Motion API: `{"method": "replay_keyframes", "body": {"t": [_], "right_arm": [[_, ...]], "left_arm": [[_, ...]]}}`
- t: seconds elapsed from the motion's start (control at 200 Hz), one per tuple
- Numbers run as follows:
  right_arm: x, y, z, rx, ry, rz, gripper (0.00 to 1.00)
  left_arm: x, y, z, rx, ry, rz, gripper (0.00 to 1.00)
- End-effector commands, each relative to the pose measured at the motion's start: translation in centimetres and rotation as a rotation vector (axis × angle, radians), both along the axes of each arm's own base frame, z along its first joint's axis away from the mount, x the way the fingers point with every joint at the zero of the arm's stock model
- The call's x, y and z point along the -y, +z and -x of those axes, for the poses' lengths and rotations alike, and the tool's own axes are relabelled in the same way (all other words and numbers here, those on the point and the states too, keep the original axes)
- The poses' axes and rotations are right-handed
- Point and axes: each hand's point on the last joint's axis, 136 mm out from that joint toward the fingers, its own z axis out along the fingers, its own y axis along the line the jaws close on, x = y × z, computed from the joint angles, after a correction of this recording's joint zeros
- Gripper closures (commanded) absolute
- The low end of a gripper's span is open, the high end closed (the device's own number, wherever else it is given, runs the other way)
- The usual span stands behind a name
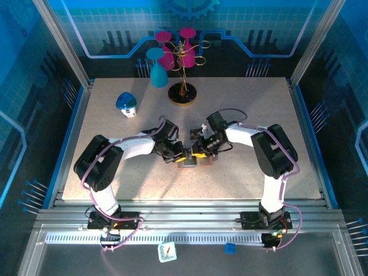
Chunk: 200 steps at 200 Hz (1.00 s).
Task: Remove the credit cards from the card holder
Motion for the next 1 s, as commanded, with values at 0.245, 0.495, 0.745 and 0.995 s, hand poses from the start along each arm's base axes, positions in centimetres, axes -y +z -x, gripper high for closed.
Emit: {"method": "replay_keyframes", "body": {"t": [0.245, 0.495, 0.745, 0.995], "right_arm": [[-0.1, 3.0, 0.0, 0.047, -0.001, -0.021, 0.73], [0.5, 2.6, 0.3, 0.034, -0.012, -0.013, 0.73], [0.8, 1.6, 0.6, 0.005, -0.027, -0.017, 0.73], [0.7, 0.8, 0.8, -0.017, -0.031, -0.034, 0.73]], "left_arm": [[-0.2, 2.2, -0.9, 0.052, -0.028, -0.029, 0.90], [-0.4, 1.5, -0.9, 0.037, -0.047, -0.065, 0.92], [-1.0, 0.4, -0.4, 0.013, -0.058, -0.101, 0.93], [-1.4, -0.7, 0.4, -0.016, -0.059, -0.115, 0.93]]}}
